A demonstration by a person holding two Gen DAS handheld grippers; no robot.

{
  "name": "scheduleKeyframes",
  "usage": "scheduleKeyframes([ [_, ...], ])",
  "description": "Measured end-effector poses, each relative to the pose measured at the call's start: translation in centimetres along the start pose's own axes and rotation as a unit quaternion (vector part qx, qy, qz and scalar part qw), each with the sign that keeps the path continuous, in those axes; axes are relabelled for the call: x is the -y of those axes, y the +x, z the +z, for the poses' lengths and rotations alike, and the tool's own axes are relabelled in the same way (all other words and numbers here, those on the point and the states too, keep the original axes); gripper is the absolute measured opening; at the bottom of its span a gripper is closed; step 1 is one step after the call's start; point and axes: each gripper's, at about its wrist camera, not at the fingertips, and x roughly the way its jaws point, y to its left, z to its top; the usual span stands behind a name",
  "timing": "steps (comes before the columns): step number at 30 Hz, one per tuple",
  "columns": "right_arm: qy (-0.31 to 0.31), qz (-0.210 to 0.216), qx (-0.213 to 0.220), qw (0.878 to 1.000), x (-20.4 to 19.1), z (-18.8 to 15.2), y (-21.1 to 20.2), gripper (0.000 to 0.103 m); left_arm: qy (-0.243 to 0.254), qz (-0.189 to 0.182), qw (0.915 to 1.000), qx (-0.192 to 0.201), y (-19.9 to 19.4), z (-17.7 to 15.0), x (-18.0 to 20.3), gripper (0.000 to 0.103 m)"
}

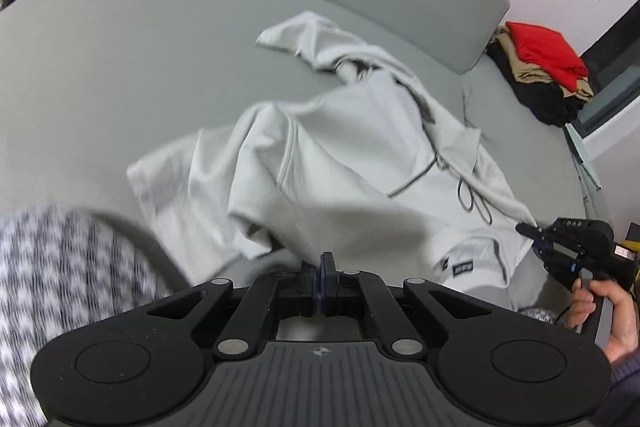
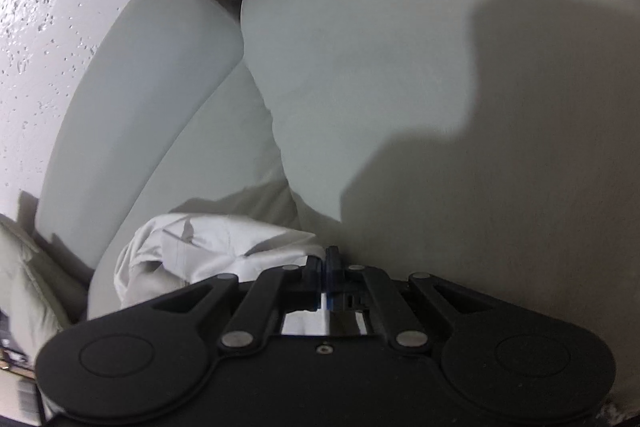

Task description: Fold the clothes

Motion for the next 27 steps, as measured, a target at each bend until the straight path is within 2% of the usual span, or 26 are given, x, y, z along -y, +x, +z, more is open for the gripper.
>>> scheduleKeyframes([
  [1, 0.007, 0.010, -0.009, 1.000, 0.4, 0.0, 0.2, 0.005, -0.002, 0.000, 1.0000, -0.001, -0.2, -0.4, -0.2, 0.001],
  [3, 0.020, 0.030, -0.025, 0.999, 1.0, 0.1, 0.5, 0.006, -0.002, 0.004, 1.0000, 0.002, -0.5, -0.7, -0.4, 0.019],
  [5, 0.031, 0.051, -0.040, 0.997, 1.4, 0.1, 0.8, 0.009, -0.007, 0.006, 0.9999, 0.009, -0.5, -0.8, -0.5, 0.029],
  [9, 0.042, 0.080, -0.057, 0.994, 1.4, -0.3, 1.0, 0.015, -0.031, -0.001, 0.9993, 0.019, 0.0, -0.8, -1.1, 0.036],
  [11, 0.042, 0.094, -0.066, 0.993, 1.4, -0.4, 1.1, 0.021, -0.049, -0.001, 0.9985, 0.024, 0.4, -0.7, -1.7, 0.038],
  [14, 0.039, 0.104, -0.068, 0.991, 1.4, -0.5, 1.2, 0.027, -0.079, -0.008, 0.9963, 0.033, 0.9, -0.6, -2.6, 0.038],
  [20, 0.021, 0.085, -0.067, 0.994, 0.6, -0.6, 2.2, 0.026, -0.120, -0.039, 0.9908, 0.048, 1.8, 0.2, -3.2, 0.034],
  [22, 0.038, 0.093, -0.060, 0.993, 1.0, -0.6, 2.0, 0.026, -0.135, -0.044, 0.9887, 0.048, 2.2, 0.5, -3.5, 0.031],
  [25, 0.063, 0.106, -0.048, 0.991, 1.6, -0.6, 1.8, 0.024, -0.145, -0.036, 0.9874, 0.051, 2.6, 0.8, -3.8, 0.019],
  [26, 0.071, 0.110, -0.045, 0.990, 1.9, -0.6, 1.7, 0.021, -0.151, -0.029, 0.9868, 0.051, 2.6, 0.9, -3.9, 0.005],
  [27, 0.077, 0.110, -0.041, 0.990, 2.0, -0.6, 1.6, 0.018, -0.158, -0.025, 0.9857, 0.054, 2.3, 0.9, -4.2, 0.003],
])
